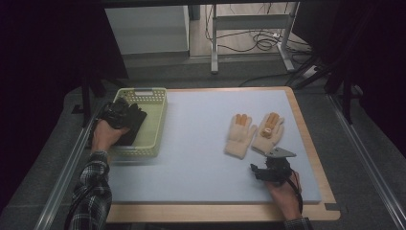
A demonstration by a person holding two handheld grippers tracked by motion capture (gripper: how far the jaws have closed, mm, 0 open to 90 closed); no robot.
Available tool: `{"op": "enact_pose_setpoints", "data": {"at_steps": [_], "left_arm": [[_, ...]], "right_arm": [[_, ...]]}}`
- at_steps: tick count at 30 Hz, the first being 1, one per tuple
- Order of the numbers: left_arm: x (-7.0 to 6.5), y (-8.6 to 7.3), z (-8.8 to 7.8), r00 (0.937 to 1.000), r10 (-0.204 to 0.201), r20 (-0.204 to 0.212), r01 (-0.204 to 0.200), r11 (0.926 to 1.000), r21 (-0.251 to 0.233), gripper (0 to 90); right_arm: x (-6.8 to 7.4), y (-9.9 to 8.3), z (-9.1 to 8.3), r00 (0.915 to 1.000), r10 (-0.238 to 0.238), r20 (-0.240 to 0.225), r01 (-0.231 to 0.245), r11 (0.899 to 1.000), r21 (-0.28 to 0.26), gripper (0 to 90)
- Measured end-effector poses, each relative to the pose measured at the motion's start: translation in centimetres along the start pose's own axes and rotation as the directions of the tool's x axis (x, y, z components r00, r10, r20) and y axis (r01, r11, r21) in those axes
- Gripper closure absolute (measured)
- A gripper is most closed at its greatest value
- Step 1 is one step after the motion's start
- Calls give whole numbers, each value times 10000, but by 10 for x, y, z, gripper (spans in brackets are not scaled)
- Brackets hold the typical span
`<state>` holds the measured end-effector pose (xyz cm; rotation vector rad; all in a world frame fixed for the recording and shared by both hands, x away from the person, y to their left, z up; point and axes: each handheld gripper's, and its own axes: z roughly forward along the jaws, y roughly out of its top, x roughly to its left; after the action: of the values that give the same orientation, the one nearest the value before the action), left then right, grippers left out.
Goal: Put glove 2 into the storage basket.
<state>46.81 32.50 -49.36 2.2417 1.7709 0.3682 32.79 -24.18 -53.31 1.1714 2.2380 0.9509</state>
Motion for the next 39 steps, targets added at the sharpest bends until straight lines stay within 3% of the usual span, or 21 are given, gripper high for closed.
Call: {"op": "enact_pose_setpoints", "data": {"at_steps": [9,15,20,25,34,39], "left_arm": [[3,-9,-18,9979,44,645,13,9961,-883,22],[-2,-19,-30,9917,138,1277,107,9818,-1895,21],[-10,-29,-39,9843,406,1719,77,9625,-2712,17],[-25,-37,-50,9781,1084,1774,-441,9420,-3326,16],[-61,-50,-69,9537,2372,1849,-1419,8969,-4189,10],[-82,-58,-75,9369,2941,1890,-1833,8737,-4507,3]], "right_arm": [[0,0,0,10000,-36,45,36,10000,-11,224],[0,0,0,10000,-39,55,39,10000,-14,223],[0,0,0,10000,-35,57,35,10000,-12,223],[1,0,0,10000,-47,75,47,10000,-11,222],[1,0,0,10000,-45,78,45,10000,-3,221],[0,0,0,10000,51,1,-51,10000,29,221]]}}
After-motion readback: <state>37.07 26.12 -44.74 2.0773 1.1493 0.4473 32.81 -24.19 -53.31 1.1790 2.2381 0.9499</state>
